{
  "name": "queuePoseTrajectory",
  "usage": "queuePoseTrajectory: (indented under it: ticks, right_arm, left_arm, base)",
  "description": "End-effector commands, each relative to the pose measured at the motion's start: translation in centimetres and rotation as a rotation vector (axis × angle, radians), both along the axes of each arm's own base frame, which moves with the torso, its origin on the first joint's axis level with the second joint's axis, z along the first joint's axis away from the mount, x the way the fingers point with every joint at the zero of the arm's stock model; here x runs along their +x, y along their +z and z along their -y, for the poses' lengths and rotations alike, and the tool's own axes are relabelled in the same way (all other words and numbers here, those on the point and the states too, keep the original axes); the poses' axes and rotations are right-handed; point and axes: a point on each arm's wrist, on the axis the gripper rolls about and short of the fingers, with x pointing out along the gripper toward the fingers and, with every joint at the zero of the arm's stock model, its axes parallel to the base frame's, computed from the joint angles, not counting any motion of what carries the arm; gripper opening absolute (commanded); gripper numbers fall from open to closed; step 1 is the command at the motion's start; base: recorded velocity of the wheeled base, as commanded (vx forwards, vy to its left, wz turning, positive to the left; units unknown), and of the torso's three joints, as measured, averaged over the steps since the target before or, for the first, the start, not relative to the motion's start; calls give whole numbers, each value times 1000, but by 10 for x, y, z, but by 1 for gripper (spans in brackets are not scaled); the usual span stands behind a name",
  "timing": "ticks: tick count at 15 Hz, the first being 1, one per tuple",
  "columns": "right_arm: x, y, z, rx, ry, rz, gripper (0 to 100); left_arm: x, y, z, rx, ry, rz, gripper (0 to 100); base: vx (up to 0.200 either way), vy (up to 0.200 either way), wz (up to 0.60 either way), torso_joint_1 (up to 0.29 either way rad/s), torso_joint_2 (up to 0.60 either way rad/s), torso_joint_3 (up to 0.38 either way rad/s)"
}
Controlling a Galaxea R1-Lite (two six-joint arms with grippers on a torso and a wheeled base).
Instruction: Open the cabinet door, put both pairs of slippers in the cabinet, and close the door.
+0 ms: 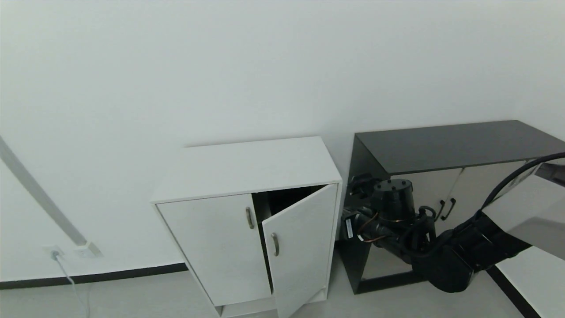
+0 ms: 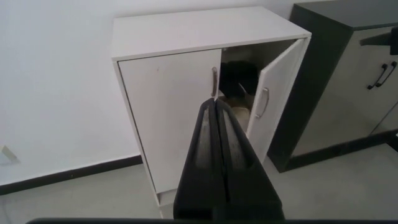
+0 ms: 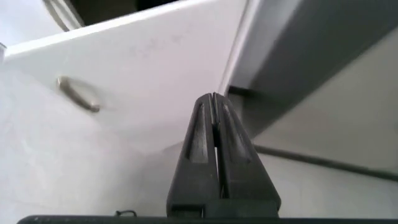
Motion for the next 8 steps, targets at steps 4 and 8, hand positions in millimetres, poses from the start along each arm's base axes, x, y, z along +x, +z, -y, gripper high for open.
queuePoseTrajectory:
  ticks: [4,8]
  right_arm:
    - [-5,-4,2,25,66,-6,0]
    - [-9,-10,4,20,75,-17,0]
  left_arm:
    - [0,0,0,0,2,-2,0]
    - [0,0,0,0,2,-2,0]
  base:
    - [0,0,300,6,4,1]
    - [0,0,0,0,0,0]
